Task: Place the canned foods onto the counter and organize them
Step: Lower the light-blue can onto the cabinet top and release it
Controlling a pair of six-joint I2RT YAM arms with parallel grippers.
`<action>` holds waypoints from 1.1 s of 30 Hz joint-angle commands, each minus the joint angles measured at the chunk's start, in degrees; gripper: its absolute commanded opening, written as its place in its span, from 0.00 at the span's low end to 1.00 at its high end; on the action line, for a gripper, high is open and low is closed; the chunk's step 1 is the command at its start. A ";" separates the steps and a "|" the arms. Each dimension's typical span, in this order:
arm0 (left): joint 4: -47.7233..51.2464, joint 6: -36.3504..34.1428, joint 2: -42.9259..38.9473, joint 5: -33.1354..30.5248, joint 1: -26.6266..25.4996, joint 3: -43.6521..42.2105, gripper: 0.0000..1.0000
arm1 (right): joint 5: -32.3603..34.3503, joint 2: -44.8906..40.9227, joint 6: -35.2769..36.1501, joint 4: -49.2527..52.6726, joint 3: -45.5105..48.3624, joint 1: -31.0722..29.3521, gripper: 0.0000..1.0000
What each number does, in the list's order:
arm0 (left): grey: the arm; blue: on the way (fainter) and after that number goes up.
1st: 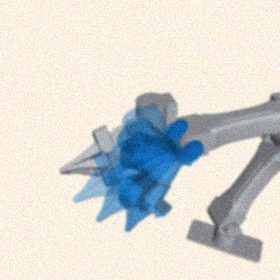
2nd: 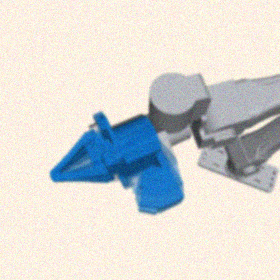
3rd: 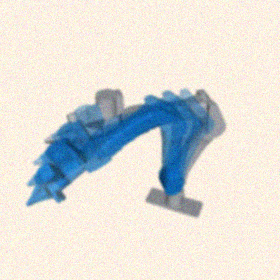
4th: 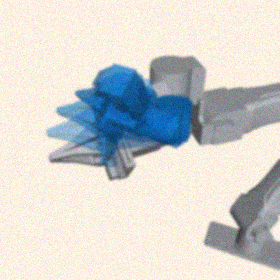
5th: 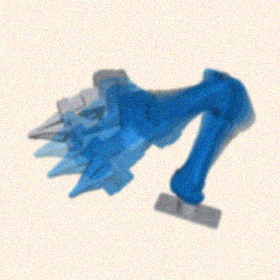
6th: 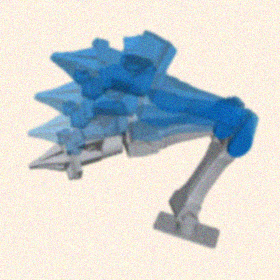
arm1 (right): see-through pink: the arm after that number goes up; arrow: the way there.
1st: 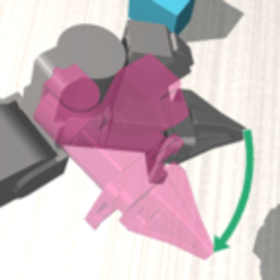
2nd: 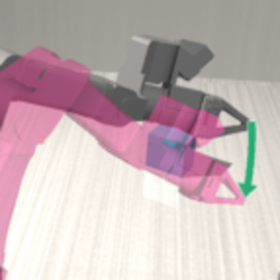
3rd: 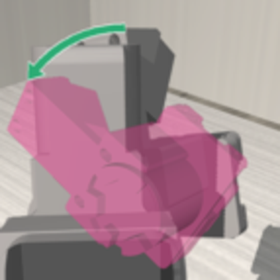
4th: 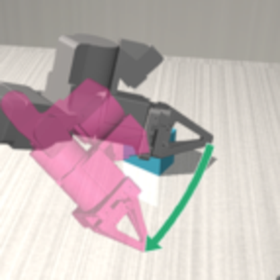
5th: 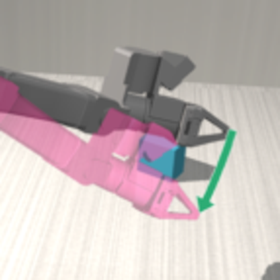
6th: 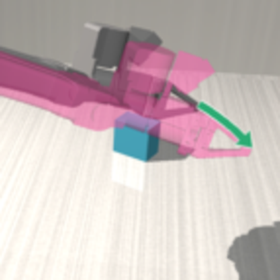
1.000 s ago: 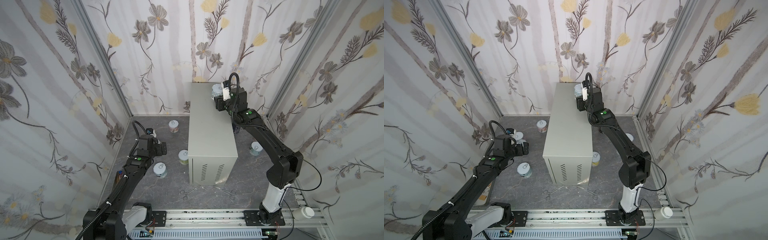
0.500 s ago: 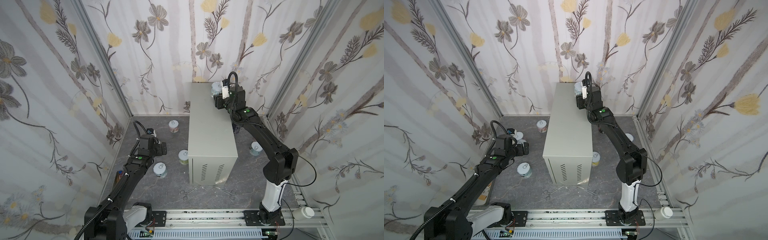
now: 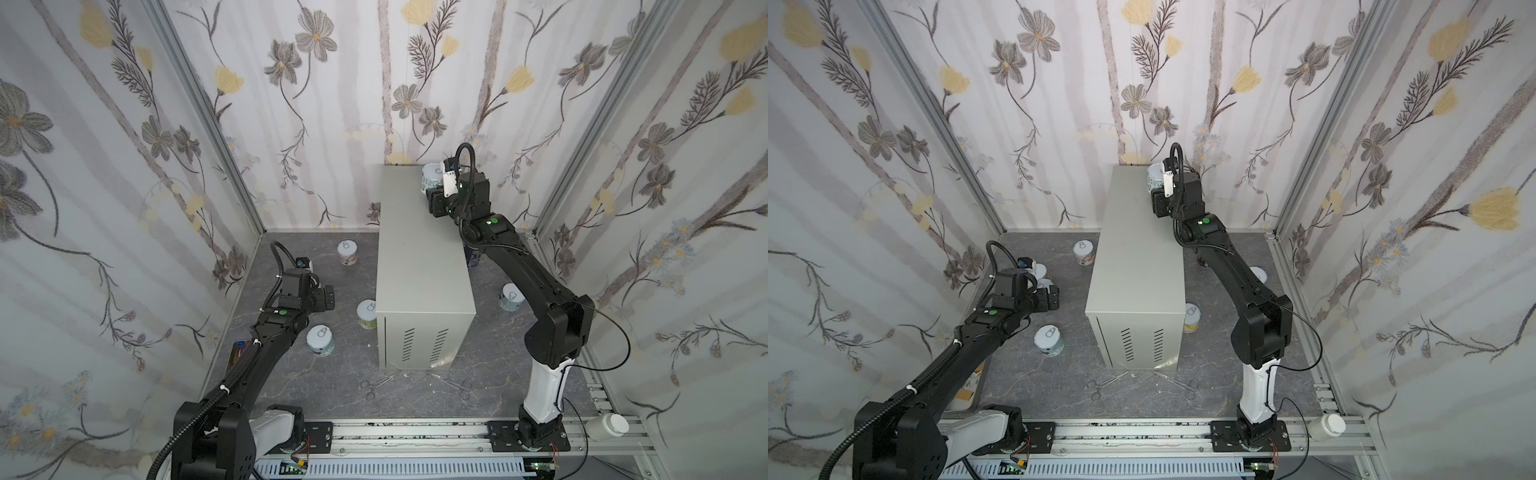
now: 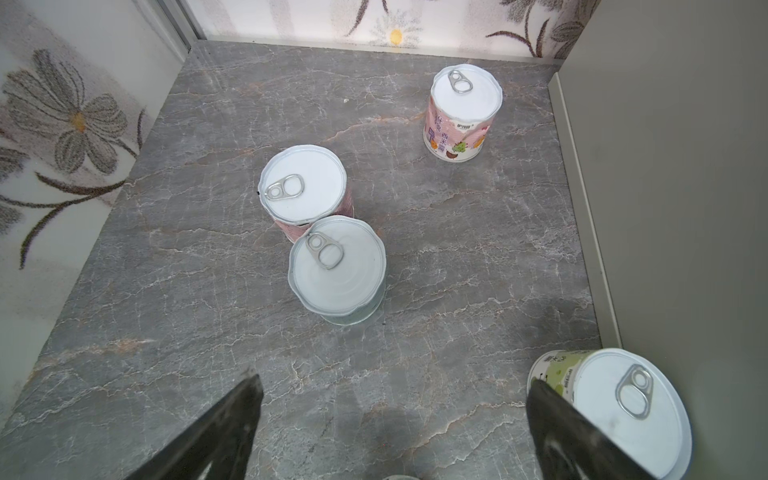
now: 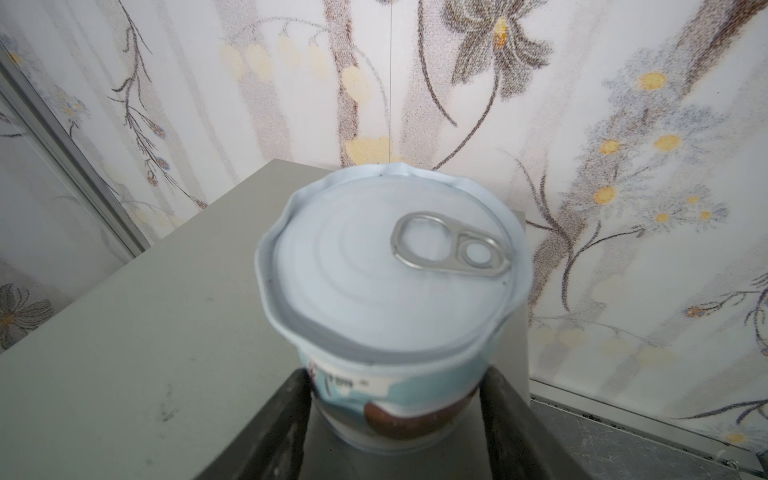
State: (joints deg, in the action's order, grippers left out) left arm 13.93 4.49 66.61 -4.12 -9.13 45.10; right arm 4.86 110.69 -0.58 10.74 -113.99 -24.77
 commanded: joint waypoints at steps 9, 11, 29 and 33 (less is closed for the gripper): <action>-1.10 -0.20 -0.84 -1.15 0.07 -0.18 1.00 | -1.69 0.56 0.94 -0.83 -0.12 -0.10 0.65; -1.23 -0.20 -1.17 -1.31 0.07 -0.37 1.00 | -1.87 0.44 0.92 -0.91 -0.07 -0.15 0.65; 1.12 1.16 -1.87 -2.30 0.07 0.51 1.00 | -2.72 -2.47 1.10 -2.76 4.09 -0.09 0.70; 4.00 2.63 -2.83 -2.38 0.06 2.58 1.00 | -3.56 -4.54 0.89 -3.86 6.18 0.33 0.82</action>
State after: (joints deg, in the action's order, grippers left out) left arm 15.86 5.28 64.66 -5.76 -9.08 46.15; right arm 2.72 107.77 -0.34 7.57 -109.12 -24.73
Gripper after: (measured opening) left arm 0.998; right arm 0.783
